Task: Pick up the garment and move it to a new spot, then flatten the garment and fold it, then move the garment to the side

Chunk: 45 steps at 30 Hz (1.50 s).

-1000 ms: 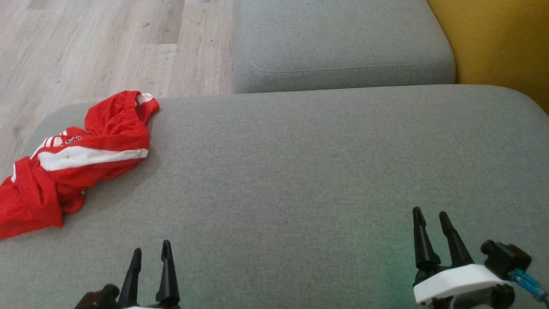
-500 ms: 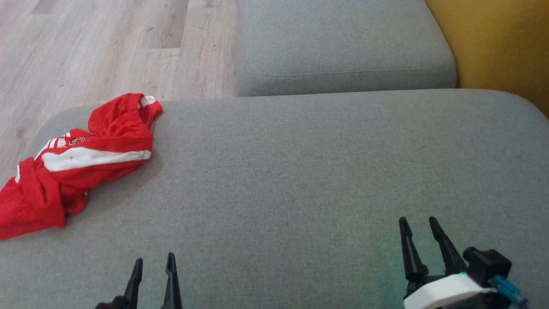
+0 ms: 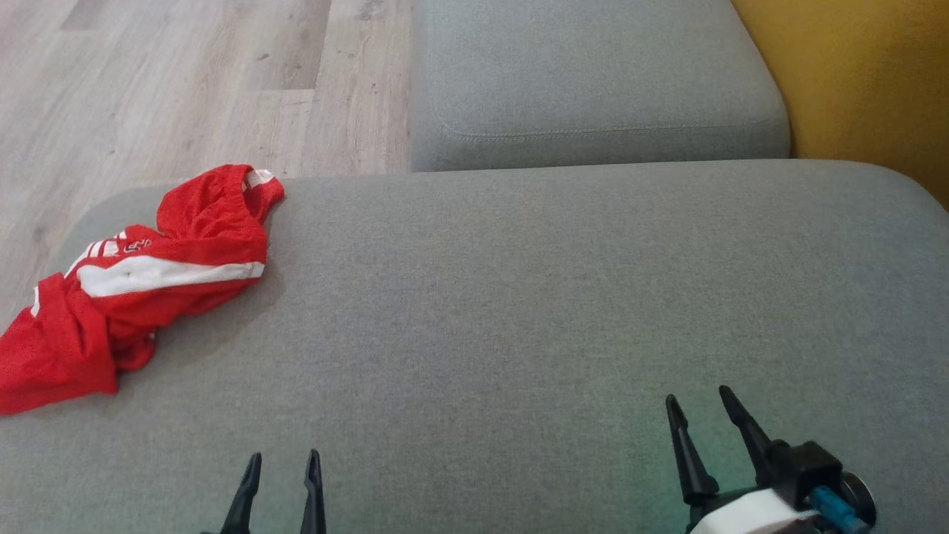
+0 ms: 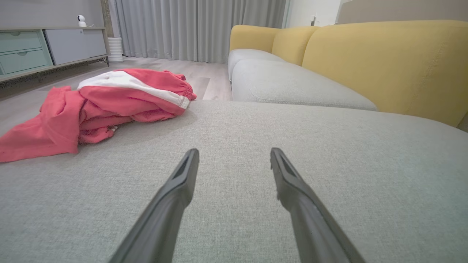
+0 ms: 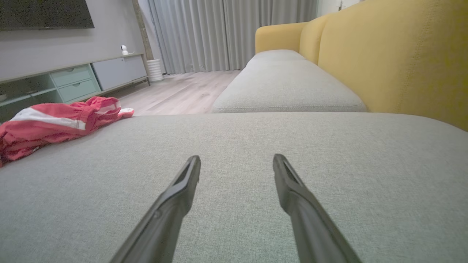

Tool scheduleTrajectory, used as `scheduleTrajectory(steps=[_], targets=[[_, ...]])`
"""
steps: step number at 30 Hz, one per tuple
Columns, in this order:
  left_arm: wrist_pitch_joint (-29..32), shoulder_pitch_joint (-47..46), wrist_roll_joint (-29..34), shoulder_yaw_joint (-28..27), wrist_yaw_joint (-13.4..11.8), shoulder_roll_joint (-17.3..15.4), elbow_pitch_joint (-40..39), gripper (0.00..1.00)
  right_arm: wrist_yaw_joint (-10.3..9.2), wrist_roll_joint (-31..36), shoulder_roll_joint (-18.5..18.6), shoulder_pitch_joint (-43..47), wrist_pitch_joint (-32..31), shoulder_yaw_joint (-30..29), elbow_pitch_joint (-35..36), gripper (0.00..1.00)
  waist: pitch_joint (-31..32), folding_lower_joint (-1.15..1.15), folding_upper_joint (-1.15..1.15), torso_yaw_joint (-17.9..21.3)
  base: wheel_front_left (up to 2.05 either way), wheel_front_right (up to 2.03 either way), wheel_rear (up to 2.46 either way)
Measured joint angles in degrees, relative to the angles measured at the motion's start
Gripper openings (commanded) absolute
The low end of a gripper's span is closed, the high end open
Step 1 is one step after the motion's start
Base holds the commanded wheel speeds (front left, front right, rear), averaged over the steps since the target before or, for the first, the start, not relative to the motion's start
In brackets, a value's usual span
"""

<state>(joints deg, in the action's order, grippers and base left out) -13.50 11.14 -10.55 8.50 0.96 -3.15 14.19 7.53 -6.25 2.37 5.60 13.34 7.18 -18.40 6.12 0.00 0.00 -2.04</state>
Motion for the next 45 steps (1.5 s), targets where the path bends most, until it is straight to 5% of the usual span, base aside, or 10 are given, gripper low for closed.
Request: scheduleTrajectory(steps=[29, 45], targets=[[-0.8, 1.1, 0.8, 0.0, -1.0, 0.0, 2.7, 1.0, 0.0, 2.8, 0.0, 0.0, 0.9, 0.5, -2.5, 1.0, 0.6, 0.0, 0.0, -0.9, 0.0, 0.0, 0.0], [-0.8, 1.0, 0.5, -0.2, -1.5, -1.5, 2.1, 1.0, 0.0, 1.8, 0.0, 1.2, 0.9, 1.2, -0.4, 1.0, 1.3, 0.0, 0.0, -8.5, 0.0, 0.0, 0.0]])
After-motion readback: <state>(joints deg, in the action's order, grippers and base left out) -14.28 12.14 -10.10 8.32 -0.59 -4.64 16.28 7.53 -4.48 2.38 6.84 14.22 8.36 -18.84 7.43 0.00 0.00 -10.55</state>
